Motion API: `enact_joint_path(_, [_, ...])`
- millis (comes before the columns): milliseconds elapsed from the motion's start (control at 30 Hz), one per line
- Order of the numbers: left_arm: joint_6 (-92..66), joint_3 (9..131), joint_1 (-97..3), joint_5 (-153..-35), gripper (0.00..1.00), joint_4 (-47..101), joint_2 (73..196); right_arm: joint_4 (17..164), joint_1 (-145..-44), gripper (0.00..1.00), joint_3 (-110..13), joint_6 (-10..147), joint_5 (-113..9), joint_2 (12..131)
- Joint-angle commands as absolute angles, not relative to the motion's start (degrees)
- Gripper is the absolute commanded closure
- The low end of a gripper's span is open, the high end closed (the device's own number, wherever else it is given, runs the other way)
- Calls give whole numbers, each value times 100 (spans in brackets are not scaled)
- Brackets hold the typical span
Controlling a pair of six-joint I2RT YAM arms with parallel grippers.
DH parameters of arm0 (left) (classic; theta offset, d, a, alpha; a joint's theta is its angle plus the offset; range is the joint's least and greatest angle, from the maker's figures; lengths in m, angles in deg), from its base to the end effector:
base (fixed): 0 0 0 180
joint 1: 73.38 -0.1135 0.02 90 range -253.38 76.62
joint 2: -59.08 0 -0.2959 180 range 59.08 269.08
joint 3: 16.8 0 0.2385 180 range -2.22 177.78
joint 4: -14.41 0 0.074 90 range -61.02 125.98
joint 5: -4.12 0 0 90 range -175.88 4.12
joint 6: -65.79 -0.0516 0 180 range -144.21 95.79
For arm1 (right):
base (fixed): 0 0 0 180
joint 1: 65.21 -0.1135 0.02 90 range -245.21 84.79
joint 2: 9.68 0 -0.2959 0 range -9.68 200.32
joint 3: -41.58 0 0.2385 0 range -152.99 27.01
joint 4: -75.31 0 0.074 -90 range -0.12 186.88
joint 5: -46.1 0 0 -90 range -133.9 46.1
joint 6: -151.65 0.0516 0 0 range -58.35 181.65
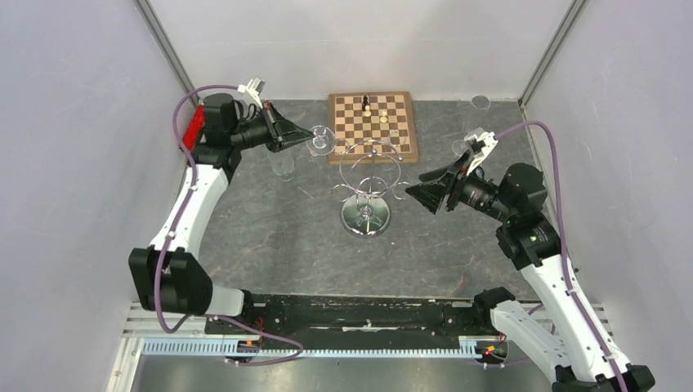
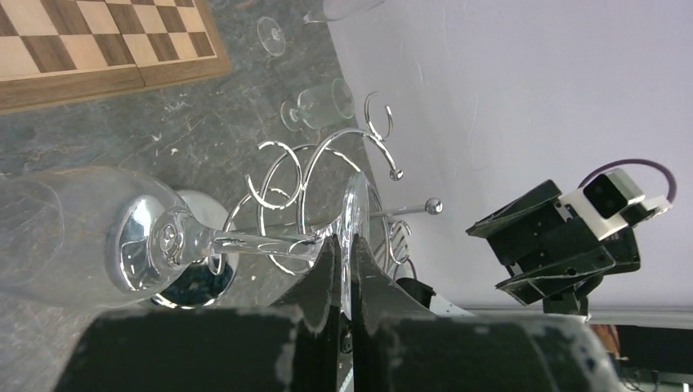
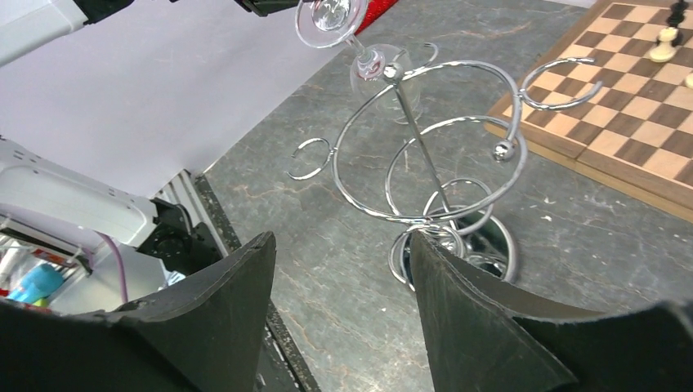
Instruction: Take the wine glass off the wine glass rack
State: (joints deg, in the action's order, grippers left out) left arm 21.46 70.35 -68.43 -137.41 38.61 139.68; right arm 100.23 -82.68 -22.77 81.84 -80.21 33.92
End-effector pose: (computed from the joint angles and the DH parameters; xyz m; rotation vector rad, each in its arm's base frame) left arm 0.3051 -0.0670 0.4005 -0.0324 2.0155 -1.4237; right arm 0.1282 0.0724 0.3937 -0.4652 1.6666 1.0104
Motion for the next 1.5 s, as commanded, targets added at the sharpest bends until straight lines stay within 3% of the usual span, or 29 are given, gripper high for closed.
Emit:
enact_joint_path(0, [1423, 7074, -6871, -13673, 98, 4304, 13395, 9542, -8303, 36, -2504, 8485, -8395, 3424])
enact_joint_path(267, [974, 6725, -6748, -13642, 98, 4843, 12710, 9573, -8445, 37, -2513, 8616, -8354, 3397])
enact_joint_path(900, [-609, 6738, -5311, -12678, 98, 6528, 11205, 9375, -9674, 38, -2352, 9490, -7711, 3511])
enact_joint_path(1200, [-847, 6510, -4158, -12413, 98, 6670, 10966, 9399, -10519, 38, -2170, 9789, -6942, 3536])
enact_joint_path(1467, [-961, 6475, -2968, -11380, 98, 6800, 10991, 9759, -10926, 38, -2014, 10104, -6474, 3600])
